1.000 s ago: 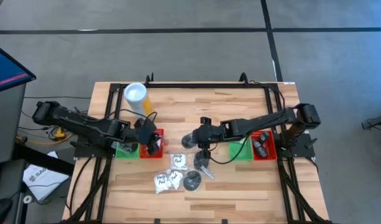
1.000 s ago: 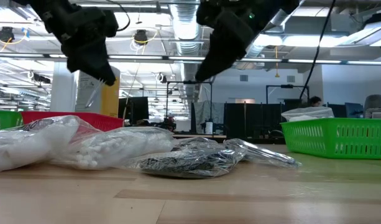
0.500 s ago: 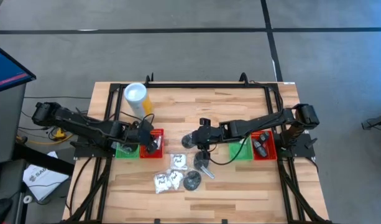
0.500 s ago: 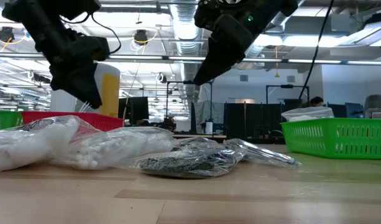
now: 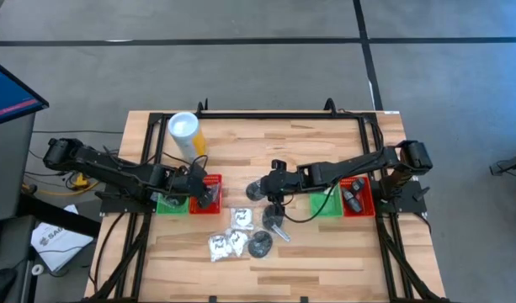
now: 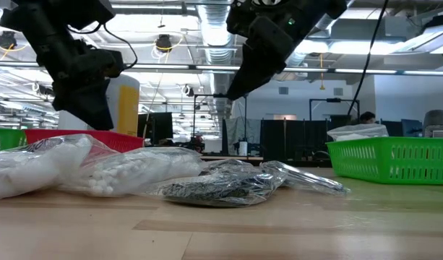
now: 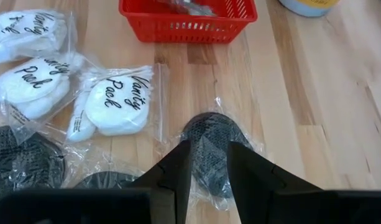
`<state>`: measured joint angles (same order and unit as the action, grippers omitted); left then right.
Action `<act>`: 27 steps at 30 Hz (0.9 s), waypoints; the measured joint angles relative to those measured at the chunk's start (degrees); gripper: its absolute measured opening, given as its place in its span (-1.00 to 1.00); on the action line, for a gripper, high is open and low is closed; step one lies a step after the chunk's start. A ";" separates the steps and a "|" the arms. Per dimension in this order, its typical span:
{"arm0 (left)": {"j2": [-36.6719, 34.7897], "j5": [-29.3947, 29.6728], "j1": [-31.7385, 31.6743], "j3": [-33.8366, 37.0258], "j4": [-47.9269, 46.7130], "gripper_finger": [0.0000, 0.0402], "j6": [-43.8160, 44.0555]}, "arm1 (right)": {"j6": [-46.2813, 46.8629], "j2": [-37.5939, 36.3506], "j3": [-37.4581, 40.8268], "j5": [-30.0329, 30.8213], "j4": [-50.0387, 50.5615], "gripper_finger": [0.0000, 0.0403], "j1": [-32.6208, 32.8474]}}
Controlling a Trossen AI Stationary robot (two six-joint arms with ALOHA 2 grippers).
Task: Pick & Place Travel size toiletries
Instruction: Put the black hair brush into the left green bin
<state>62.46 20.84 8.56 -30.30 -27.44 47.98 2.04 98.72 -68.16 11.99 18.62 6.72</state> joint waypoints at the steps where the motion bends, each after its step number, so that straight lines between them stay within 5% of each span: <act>1: 0.00 0.00 0.00 0.00 0.09 -0.44 -0.30 | -0.02 -0.03 0.00 0.00 0.52 -0.54 0.00; 10: 0.00 1.81 0.00 0.00 3.90 -0.19 -4.14 | -0.60 -0.04 0.00 -0.07 4.47 -0.54 0.00; 27: 0.00 1.83 0.13 0.00 19.99 -0.16 -16.19 | -6.75 6.64 -0.02 -0.02 1.67 -0.54 -0.15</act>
<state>62.46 22.68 8.69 -30.30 -7.45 31.79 -4.71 105.36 -68.18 11.97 20.29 6.57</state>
